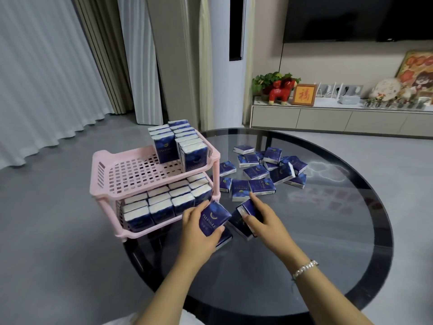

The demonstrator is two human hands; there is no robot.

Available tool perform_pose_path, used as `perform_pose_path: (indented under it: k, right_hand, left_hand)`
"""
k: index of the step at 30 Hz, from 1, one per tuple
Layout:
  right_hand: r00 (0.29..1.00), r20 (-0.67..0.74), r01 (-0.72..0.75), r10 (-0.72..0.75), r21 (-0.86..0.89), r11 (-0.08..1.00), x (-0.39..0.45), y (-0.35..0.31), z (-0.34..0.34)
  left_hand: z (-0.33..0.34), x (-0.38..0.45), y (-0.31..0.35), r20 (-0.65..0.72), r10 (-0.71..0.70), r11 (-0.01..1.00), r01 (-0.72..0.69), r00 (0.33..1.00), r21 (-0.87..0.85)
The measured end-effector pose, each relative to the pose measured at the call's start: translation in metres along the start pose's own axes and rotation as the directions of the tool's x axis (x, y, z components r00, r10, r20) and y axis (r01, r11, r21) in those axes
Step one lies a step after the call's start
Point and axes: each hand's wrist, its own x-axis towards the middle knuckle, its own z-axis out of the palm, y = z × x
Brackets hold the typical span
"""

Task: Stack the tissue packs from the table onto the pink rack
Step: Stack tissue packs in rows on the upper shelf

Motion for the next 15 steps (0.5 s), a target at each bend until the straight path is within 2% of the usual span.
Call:
perform_pose_path:
  k: [2, 4, 8, 11, 15]
  right_hand:
    - [1.0, -0.009, -0.017, 0.018, 0.089, 0.996, 0.0, -0.001, 0.003]
    - [0.999, -0.005, -0.037, 0.038, 0.147, 0.988, 0.0, -0.003, 0.005]
    - [0.997, 0.033, -0.07, 0.063, 0.276, 0.959, -0.001, -0.007, 0.008]
    - [0.995, 0.068, -0.092, 0.074, 0.332, 0.939, -0.001, -0.011, 0.006]
    - [0.988, 0.091, -0.149, 0.124, 0.378, 0.914, 0.004, -0.017, 0.0]
  left_hand:
    - [-0.004, -0.001, 0.001, 0.001, -0.05, 0.993, 0.05, 0.999, -0.106]
    - [-0.008, -0.002, 0.003, 0.063, -0.083, 0.969, 0.096, 0.995, -0.229]
    - [-0.01, -0.001, 0.004, 0.167, -0.139, 0.864, 0.202, 0.976, -0.462]
    - [-0.011, 0.0, 0.004, 0.166, -0.172, 0.849, 0.231, 0.971, -0.475]
    - [-0.011, 0.0, 0.004, 0.12, -0.114, 0.919, 0.151, 0.986, -0.365]
